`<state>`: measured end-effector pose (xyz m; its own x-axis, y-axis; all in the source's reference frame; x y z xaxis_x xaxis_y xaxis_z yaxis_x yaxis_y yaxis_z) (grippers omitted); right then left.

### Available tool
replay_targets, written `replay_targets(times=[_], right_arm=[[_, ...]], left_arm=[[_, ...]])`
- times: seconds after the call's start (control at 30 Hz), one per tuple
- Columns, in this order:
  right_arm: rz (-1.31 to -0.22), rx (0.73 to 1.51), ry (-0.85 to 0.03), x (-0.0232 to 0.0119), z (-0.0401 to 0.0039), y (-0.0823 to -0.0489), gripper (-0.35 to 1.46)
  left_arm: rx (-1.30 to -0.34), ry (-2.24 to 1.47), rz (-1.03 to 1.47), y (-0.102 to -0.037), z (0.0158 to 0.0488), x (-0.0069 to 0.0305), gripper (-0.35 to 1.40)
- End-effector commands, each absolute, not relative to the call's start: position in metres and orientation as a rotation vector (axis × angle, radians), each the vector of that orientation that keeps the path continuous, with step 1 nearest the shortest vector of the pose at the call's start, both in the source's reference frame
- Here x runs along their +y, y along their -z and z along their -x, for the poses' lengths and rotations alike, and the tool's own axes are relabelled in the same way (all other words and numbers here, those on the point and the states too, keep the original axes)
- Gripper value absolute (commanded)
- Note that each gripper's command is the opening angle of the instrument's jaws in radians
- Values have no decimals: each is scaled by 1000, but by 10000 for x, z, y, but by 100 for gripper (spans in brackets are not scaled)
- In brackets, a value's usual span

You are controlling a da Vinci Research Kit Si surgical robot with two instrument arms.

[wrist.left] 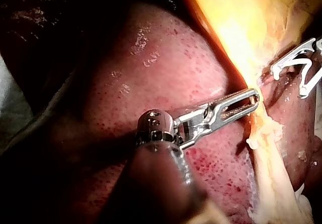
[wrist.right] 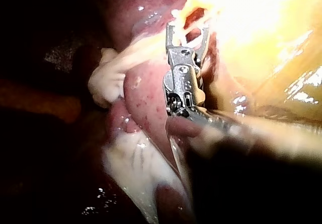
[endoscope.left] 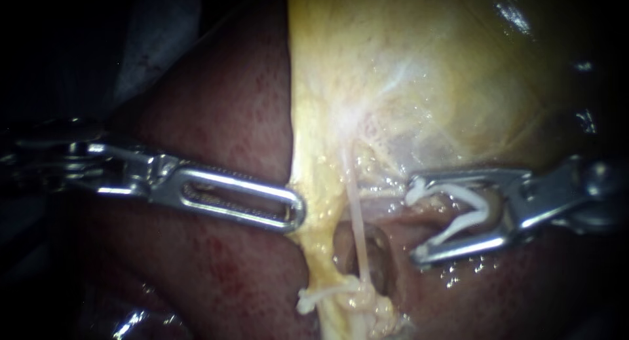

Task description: Clipping second clip left tube

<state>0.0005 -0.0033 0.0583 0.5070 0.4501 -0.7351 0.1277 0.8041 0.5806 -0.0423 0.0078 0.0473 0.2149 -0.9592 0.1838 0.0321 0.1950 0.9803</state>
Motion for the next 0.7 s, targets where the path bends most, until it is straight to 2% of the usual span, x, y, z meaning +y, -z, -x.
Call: replay_targets(times=[0.03,0.27,0.7], right_arm=[[-641,1034,-208,-39,-12,-590,54],[-694,1022,-193,-64,-37,-613,53],[-713,1017,-189,-73,-57,-630,51]], left_arm=[[-1100,941,-1123,-473,423,78,-35],[-1100,941,-1123,-471,424,78,-35],[-1100,942,-1123,-468,424,76,-35]])
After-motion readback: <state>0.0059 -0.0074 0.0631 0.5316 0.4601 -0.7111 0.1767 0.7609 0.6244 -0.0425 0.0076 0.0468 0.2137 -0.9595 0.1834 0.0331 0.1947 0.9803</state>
